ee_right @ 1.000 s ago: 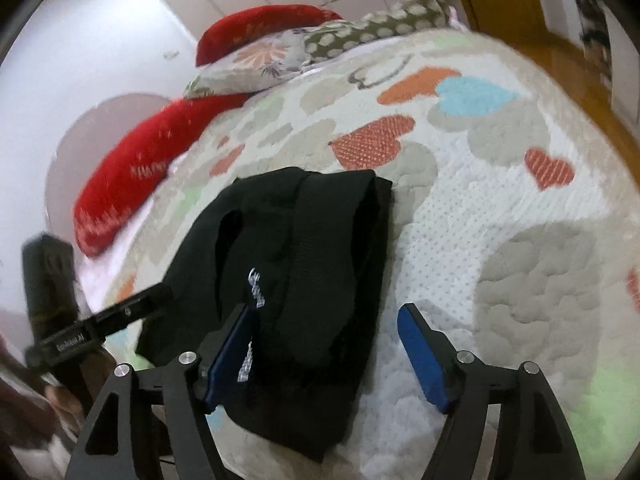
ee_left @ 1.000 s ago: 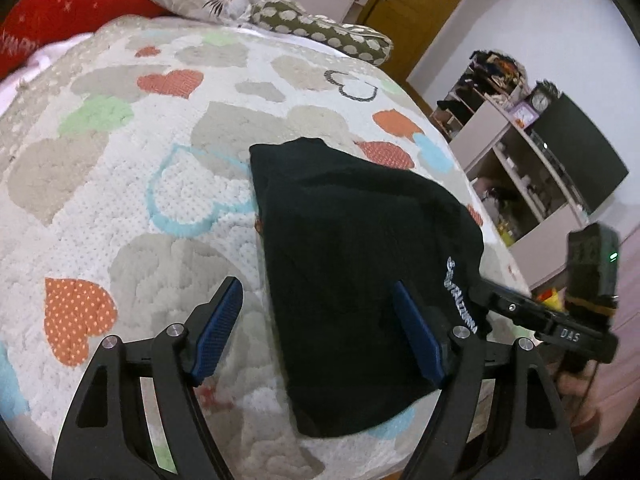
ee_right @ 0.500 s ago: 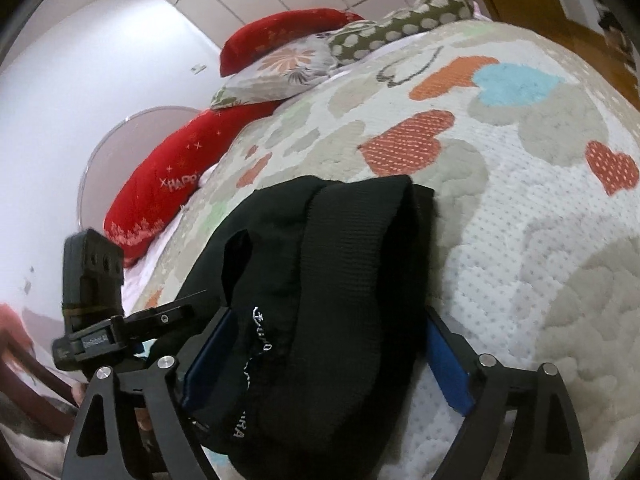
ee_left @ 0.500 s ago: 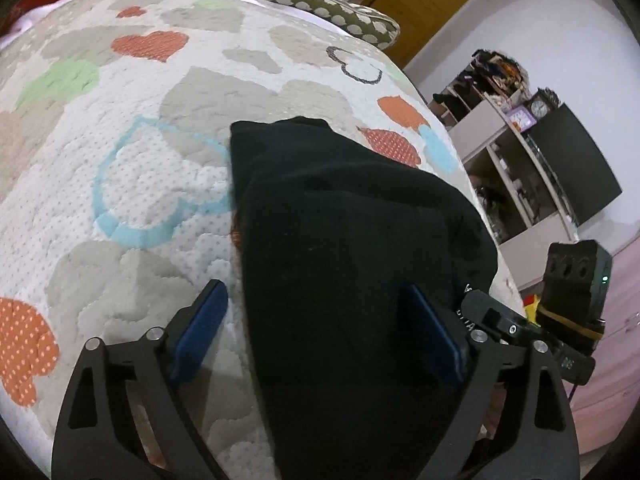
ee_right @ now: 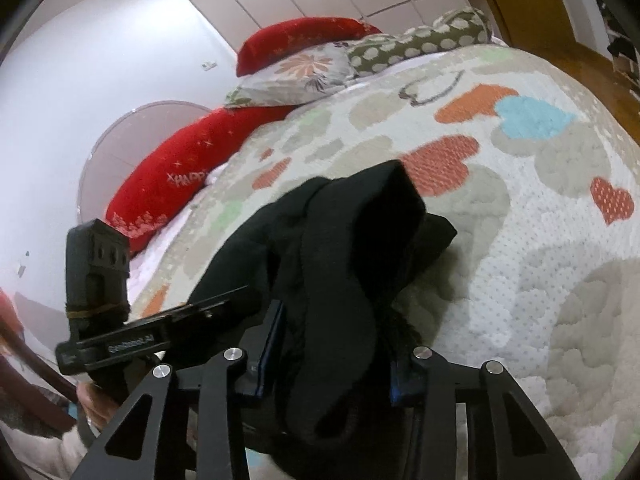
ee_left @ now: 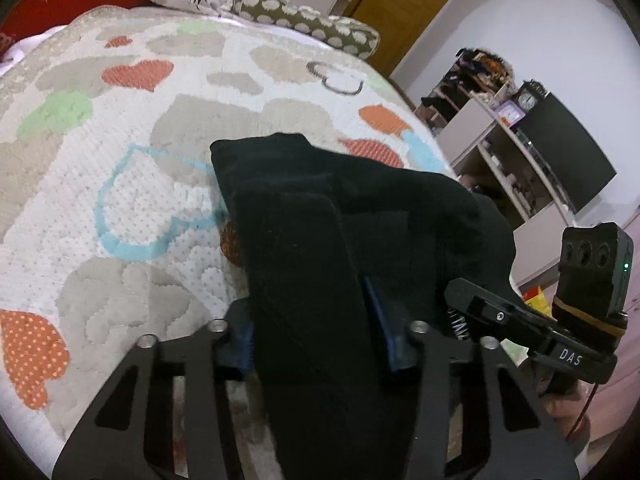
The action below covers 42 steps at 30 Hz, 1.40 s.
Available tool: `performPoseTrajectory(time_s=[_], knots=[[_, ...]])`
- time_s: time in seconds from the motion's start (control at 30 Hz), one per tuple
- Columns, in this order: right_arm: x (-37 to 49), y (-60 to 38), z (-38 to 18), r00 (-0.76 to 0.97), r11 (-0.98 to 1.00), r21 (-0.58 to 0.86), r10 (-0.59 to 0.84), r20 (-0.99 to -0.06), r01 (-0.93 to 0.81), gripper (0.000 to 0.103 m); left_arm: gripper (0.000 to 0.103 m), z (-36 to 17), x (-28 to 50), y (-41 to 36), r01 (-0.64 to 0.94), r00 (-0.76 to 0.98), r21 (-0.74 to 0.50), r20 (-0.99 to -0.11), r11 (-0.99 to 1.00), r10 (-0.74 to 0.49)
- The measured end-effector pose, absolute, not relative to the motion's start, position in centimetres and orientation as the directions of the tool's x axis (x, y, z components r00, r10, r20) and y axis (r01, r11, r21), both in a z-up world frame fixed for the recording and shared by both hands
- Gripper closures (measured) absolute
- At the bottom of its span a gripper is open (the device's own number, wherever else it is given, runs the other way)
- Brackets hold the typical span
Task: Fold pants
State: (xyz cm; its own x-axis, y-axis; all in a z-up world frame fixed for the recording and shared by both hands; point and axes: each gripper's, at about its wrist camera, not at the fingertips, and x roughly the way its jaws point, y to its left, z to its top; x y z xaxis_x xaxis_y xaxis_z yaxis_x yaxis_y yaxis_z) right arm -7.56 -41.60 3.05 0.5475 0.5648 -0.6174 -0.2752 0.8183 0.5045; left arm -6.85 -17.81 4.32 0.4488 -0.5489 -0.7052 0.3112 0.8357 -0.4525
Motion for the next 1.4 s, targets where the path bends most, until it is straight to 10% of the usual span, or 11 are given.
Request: performPoseTrajectory(time_s=[0.43, 0.83, 1.4], knots=[[-4.1, -32.9, 7.5, 0.503, 0.757, 0.492, 0.653, -0.566, -0.430, 0.063, 0.063, 10.7, -4.5, -10.8, 0.272, 0.576, -0.382, -0.671, 0.883, -0.467], [1.2, -29.0, 0.5, 0.405, 0.817, 0.487, 0.576, -0.710, -0.309, 0.057, 0.057, 3.5, -1.6, -5.0, 0.040, 0.528, -0.400, -0.769, 0.916, -0.359], [2.0, -25.7, 6.9, 0.511, 0.839, 0.315, 0.526, -0.680, -0.444, 0.056, 0.056, 6.6, -4.6, -7.6, 0.050, 0.631, -0.142, -0.763, 0.989, -0.142]])
